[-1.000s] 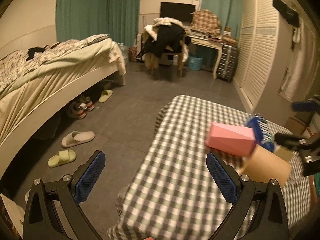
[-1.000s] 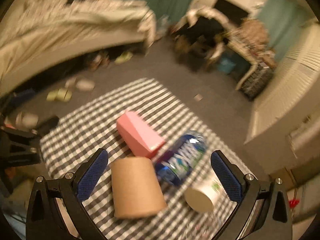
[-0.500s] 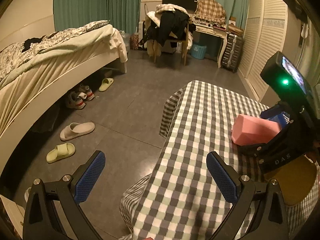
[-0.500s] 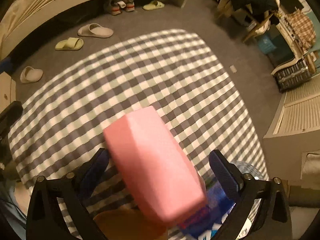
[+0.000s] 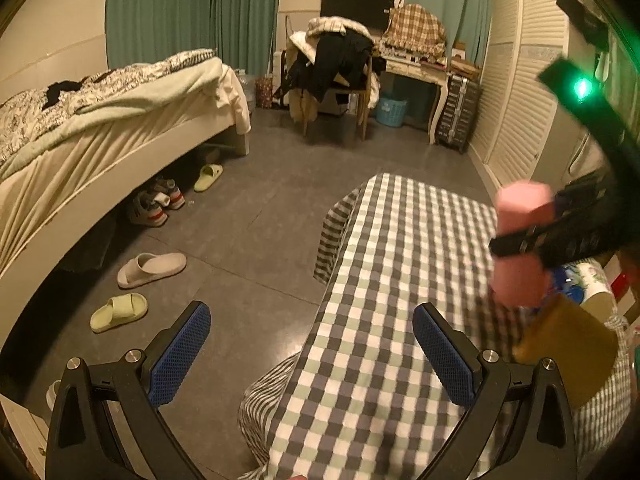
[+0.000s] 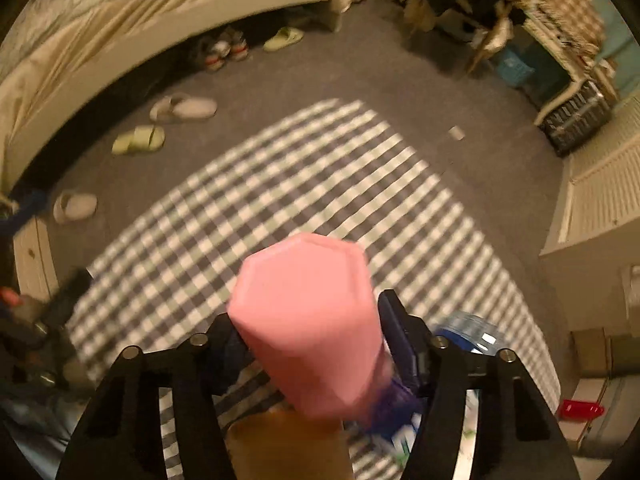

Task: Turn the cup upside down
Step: 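Turn the pink cup and lower it onto the table on its side, open the right gripper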

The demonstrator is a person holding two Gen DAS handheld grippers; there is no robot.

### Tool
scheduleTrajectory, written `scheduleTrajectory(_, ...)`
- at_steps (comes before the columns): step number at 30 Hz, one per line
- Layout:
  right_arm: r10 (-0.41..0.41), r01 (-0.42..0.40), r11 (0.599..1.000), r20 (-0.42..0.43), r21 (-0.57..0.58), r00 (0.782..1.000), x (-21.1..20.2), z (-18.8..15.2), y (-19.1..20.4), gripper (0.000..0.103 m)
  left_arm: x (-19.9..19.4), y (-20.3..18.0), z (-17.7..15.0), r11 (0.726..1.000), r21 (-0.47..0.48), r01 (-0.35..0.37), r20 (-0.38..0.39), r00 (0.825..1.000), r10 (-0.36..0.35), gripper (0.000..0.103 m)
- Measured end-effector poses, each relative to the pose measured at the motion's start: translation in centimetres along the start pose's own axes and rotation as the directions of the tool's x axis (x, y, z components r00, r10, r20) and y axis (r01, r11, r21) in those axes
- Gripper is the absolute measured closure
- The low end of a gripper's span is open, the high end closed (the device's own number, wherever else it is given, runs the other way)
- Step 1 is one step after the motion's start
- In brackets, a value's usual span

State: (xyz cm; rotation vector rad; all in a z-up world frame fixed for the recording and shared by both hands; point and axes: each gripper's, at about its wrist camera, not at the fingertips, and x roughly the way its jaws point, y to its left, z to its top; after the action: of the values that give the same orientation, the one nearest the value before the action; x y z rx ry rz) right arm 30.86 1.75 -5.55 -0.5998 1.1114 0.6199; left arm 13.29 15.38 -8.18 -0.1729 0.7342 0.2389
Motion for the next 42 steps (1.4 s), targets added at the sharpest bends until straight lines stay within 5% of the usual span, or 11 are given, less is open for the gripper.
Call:
scheduleTrajectory(9, -0.088, 0.07, 0.99, 0.149, 0.12, 0.985, -12.0, -5.3, 0.4, 0.044, -6.2, -1.2, -0.7, 0.999, 0.016, 0.049, 0.088, 0.995, -0.051, 0.0)
scheduleTrajectory(15, -0.12, 0.106, 0.98, 0.078, 0.168, 0.99, -15.4, -11.9, 0.9, 0.044, -9.4, -2.5, -1.5, 0.995, 0.033, 0.09, 0.126, 0.988, -0.093, 0.0)
scheduleTrajectory(21, -0.017, 0.036, 0.957, -0.068, 0.29, 0.998, -12.2, -20.5, -0.6, 0.044, -11.3, -4.2, -2.4, 0.991, 0.061, 0.117, 0.142, 0.982, -0.124, 0.0)
scheduleTrajectory(27, 0.168, -0.099, 0.871, -0.101, 0.48, 0.981, -5.7, -25.8, -3.2, 0.044, -11.8, -6.1, -3.2, 0.988, 0.103, 0.115, 0.131, 0.983, -0.128, 0.0)
scheduleTrajectory(31, 0.153, -0.133, 0.826, 0.011, 0.548, 0.988, -5.2, -26.2, -5.1, 0.044, -11.6, -7.2, -3.7, 0.986, 0.132, 0.099, 0.113, 0.987, -0.114, 0.0)
scheduleTrajectory(34, 0.043, -0.057, 0.83, 0.038, 0.555, 0.998, -4.7, -26.2, -5.6, 0.045, -11.0, -8.5, -4.4, 0.984, 0.151, 0.094, 0.092, 0.99, -0.109, 0.0)
scheduleTrajectory(42, -0.059, -0.005, 0.834, 0.098, 0.551, 0.993, -2.8, -27.0, -4.7, 0.045, -9.1, -12.3, -5.1, 0.971, 0.219, 0.096, 0.022, 0.994, -0.103, 0.0)
